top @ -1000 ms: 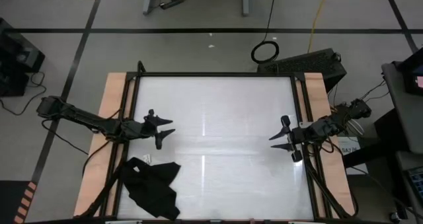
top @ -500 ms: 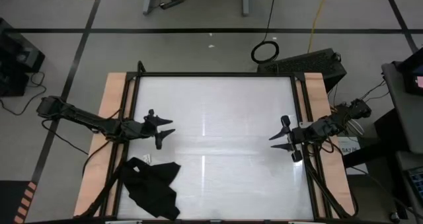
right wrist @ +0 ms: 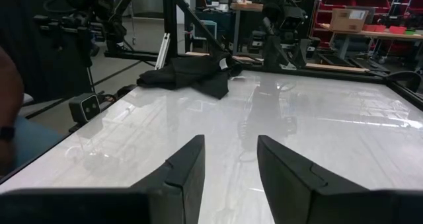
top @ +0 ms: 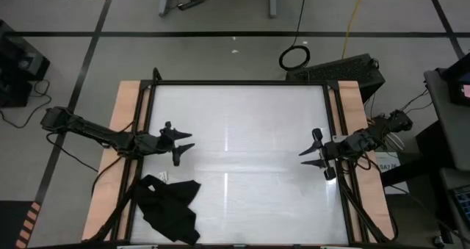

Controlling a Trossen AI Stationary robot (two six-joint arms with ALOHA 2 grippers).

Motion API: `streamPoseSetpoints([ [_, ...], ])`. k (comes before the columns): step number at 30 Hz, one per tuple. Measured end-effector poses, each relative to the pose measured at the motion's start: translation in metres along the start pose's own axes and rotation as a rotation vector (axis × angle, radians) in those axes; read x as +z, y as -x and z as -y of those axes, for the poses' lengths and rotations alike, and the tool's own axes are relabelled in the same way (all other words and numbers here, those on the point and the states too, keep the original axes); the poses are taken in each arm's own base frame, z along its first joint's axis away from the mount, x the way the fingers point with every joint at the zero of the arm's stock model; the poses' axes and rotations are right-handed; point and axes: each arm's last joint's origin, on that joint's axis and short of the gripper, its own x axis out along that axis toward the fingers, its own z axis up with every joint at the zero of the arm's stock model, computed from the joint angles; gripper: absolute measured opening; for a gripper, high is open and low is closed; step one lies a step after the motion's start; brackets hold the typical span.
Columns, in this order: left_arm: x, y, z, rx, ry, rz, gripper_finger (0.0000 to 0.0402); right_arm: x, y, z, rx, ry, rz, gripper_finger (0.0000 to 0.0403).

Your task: Roll towel

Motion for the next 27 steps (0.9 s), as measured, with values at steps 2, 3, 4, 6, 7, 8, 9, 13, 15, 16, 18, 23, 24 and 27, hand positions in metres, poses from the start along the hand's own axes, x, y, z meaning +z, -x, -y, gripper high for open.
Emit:
streamPoseSetpoints([
  [2, 0.0000, 0.0000, 0.0000, 0.000, 0.000, 0.000, 0.0212, 0.0000, 0.0000, 0.0000, 0.000, 0.000, 0.000, 0.0130],
  [3, 0.0001, 0.0000, 0.0000, 0.000, 0.000, 0.000, 0.0212, 0.0000, 0.0000, 0.0000, 0.000, 0.000, 0.000, 0.0130],
  [4, 0.0001, 0.0000, 0.0001, 0.000, 0.000, 0.000, 0.0212, 0.0001, 0.0000, 0.0000, 0.000, 0.000, 0.000, 0.0130],
  [6, 0.0001, 0.0000, 0.0000, 0.000, 0.000, 0.000, 0.0212, 0.0001, 0.0001, 0.0000, 0.000, 0.000, 0.000, 0.0130],
  [7, 0.0000, 0.0000, 0.0000, 0.000, 0.000, 0.000, 0.0212, 0.0001, 0.0000, 0.0000, 0.000, 0.000, 0.000, 0.0130],
  [8, 0.0001, 0.0000, 0.0000, 0.000, 0.000, 0.001, 0.0212, 0.0001, 0.0001, 0.0000, 0.000, 0.000, 0.001, 0.0130],
  [9, 0.0000, 0.0000, 0.0000, 0.000, 0.000, 0.000, 0.0212, 0.0001, 0.0000, 0.0000, 0.000, 0.000, 0.000, 0.0130],
  [13, 0.0000, 0.0000, 0.0000, 0.000, 0.000, 0.000, 0.0212, 0.0001, 0.0000, 0.0000, 0.000, 0.007, 0.000, 0.0130],
  [15, 0.0001, 0.0000, 0.0000, 0.000, 0.000, 0.000, 0.0212, 0.0000, 0.0000, 0.0000, 0.000, 0.012, 0.000, 0.0130],
  [16, 0.0001, 0.0000, 0.0001, 0.000, 0.000, 0.000, 0.0212, 0.0001, 0.0001, 0.0000, 0.000, 0.011, 0.001, 0.0130],
  [18, 0.0001, 0.0000, 0.0000, 0.000, 0.000, 0.000, 0.0212, 0.0001, 0.0001, 0.0000, 0.000, 0.003, 0.001, 0.0130],
  [23, 0.0001, 0.0000, 0.0001, 0.000, 0.000, 0.000, 0.0212, 0.0001, 0.0001, 0.0000, 0.000, 0.000, 0.000, 0.0130],
  [24, 0.0000, 0.0000, 0.0000, 0.000, 0.000, 0.000, 0.0212, 0.0001, 0.0001, 0.0000, 0.000, 0.000, 0.001, 0.0130],
  [27, 0.0000, 0.0000, 0.0000, 0.000, 0.000, 0.000, 0.0212, 0.0000, 0.0000, 0.0000, 0.000, 0.000, 0.000, 0.0130],
])
